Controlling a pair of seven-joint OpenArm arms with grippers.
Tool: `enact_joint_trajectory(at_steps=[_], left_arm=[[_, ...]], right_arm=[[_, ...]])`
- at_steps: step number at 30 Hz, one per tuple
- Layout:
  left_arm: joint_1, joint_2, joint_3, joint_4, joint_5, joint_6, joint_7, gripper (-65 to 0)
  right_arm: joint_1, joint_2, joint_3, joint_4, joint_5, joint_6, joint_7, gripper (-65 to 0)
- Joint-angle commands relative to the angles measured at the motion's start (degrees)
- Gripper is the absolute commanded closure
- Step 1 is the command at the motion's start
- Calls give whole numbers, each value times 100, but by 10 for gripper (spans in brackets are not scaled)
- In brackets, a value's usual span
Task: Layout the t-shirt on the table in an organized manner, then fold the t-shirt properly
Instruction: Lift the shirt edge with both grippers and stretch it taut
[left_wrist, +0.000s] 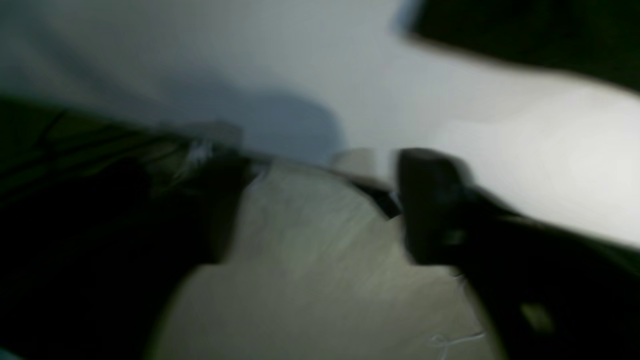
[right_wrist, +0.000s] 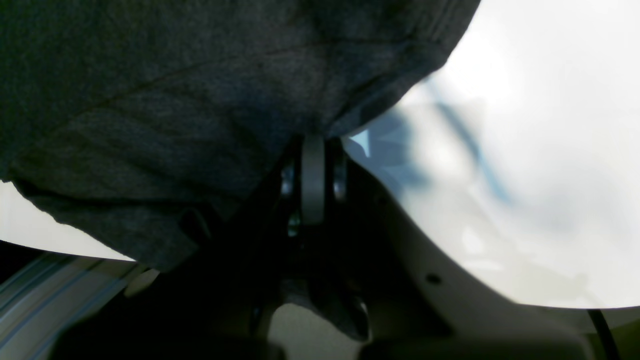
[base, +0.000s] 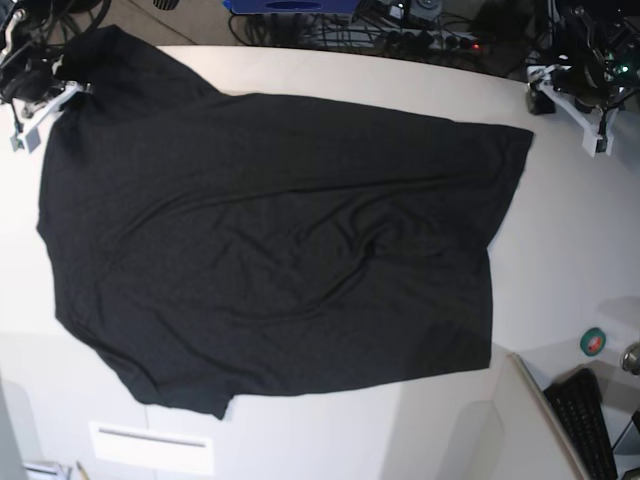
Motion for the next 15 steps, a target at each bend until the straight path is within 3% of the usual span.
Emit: enact_joint_trajectory(at_steps=[1, 6, 9, 15], left_arm=[[-38, -102, -51, -127, -237, -45, -43, -592], [-302, -251, -25, -1042, -1037, -45, -43, -518], [-460, -242, -51, -1279, -1133, -45, -52, -481], [-733, -216, -51, -1569, -1160, -45, -52, -481]], right_arm=[[-1, 76, 11, 63, 24, 25, 4, 0], [-1, 94, 11, 63, 24, 25, 4, 0], [-1, 94, 11, 63, 24, 25, 4, 0], [-1, 94, 11, 63, 24, 25, 21, 0]])
